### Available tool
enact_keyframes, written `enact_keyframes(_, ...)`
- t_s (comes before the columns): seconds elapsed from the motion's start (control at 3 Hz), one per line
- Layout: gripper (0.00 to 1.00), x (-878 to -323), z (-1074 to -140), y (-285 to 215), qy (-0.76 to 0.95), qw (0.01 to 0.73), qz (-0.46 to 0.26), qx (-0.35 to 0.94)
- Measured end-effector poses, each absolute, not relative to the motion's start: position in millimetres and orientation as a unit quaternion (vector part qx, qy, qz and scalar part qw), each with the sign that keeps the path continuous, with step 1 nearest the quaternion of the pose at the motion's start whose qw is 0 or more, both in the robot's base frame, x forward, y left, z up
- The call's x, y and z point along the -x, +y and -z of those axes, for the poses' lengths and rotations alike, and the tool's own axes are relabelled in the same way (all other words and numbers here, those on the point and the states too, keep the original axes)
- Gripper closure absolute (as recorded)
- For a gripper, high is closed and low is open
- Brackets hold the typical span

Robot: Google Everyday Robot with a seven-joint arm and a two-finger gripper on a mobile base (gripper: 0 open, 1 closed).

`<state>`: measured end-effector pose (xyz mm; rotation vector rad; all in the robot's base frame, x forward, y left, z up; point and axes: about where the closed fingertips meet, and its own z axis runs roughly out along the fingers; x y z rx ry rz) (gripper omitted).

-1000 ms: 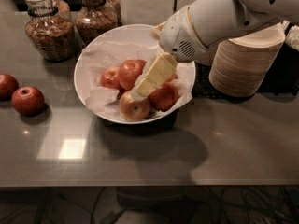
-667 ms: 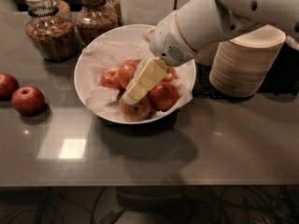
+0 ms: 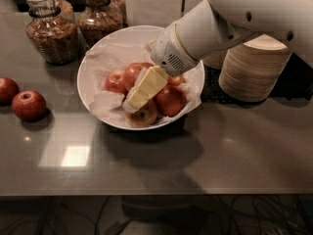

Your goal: Pick apple from white bowl

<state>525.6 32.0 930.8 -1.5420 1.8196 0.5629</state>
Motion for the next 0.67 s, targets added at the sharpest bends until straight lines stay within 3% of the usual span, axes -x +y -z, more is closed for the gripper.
enact_keyframes(0.67,0.0,-534.2,-924.4,36.8,0.702,0.334,-0.23,0.585)
